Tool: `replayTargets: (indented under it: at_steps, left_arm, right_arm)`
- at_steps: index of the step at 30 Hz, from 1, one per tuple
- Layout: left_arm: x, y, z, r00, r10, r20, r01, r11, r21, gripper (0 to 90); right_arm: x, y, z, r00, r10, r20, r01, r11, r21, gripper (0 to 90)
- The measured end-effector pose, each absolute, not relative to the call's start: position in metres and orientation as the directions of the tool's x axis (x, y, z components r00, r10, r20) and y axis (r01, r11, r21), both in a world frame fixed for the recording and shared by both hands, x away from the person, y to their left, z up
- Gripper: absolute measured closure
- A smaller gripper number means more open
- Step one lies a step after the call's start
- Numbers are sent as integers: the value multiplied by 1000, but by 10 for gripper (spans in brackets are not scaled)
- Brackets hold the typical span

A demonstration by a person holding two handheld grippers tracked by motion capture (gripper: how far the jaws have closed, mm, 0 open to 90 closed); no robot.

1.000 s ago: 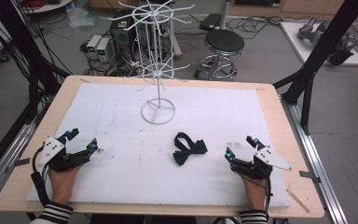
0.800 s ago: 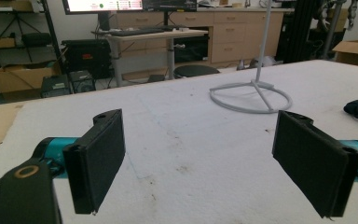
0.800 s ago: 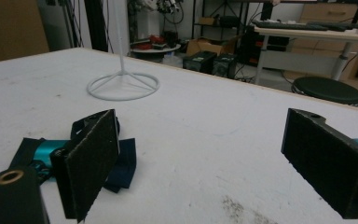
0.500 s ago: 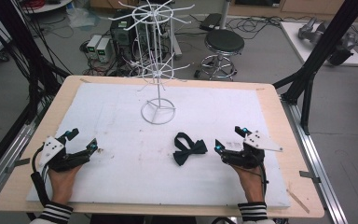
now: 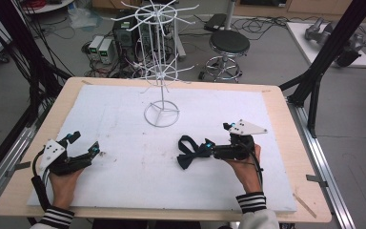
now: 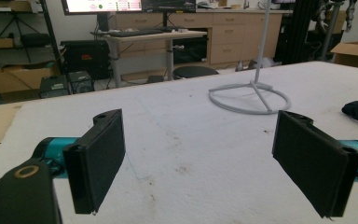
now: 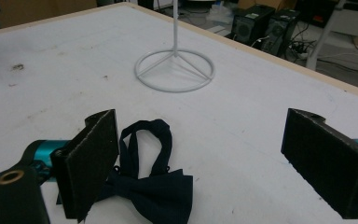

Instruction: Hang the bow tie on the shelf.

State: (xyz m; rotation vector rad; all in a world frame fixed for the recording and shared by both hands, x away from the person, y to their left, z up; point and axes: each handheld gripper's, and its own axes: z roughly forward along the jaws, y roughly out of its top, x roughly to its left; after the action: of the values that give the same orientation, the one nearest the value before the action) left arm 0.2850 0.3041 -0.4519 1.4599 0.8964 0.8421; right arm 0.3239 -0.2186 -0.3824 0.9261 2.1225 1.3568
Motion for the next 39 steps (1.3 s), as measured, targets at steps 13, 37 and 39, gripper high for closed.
replayTargets:
  at_steps: [13, 37, 39]
  left_arm:
    - [285, 304, -452, 447, 894, 6, 63, -38, 997, 175]
    - [285, 304, -452, 446, 895, 9, 62, -41, 997, 175]
    - [285, 304, -452, 446, 895, 9, 62, -40, 997, 175]
  right_arm:
    - [360, -196, -379, -704, 708, 57, 429, 360, 829, 147]
    - [390, -160, -397, -721, 686, 97, 562, 497, 661, 296]
    - [391, -158, -399, -727, 680, 95, 565, 514, 645, 323]
